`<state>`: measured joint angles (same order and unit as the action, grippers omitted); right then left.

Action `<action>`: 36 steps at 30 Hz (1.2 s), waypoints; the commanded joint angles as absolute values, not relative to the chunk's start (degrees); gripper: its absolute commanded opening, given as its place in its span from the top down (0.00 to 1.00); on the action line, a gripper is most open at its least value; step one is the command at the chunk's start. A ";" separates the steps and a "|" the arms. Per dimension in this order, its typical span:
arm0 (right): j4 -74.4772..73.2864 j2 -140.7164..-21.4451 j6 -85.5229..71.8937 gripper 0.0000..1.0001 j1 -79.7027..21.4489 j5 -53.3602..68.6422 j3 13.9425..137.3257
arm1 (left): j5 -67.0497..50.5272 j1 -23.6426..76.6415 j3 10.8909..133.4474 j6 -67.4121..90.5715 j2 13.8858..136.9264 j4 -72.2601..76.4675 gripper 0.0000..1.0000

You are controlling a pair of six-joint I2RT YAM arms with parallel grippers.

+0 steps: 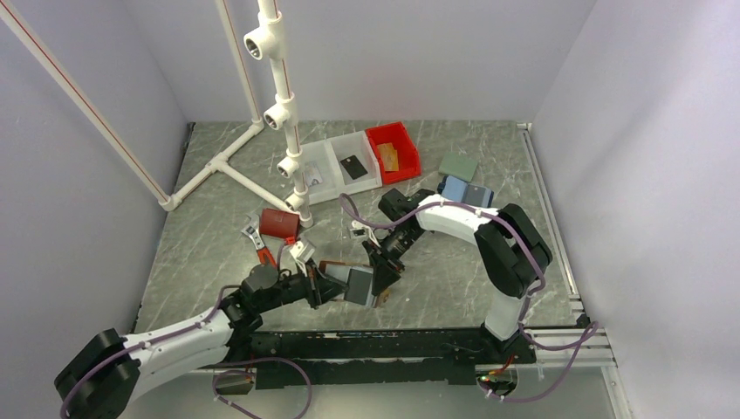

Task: Take the credit cards out of the card holder
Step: Remove the card holder.

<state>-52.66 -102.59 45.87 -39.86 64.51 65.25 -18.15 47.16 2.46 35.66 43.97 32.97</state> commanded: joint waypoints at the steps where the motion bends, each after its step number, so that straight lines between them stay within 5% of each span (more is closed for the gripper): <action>1: -55.19 -102.71 48.33 0.78 -40.77 67.76 67.83 | -15.52 46.93 2.17 35.51 41.90 33.48 1.00; 12: -57.01 -103.28 49.87 0.94 -40.78 68.43 68.54 | -14.68 46.76 0.87 35.83 33.05 28.00 1.00; 36: -57.94 -106.17 49.42 0.98 -39.99 65.78 69.61 | -14.59 46.76 -1.95 38.79 32.39 29.90 1.00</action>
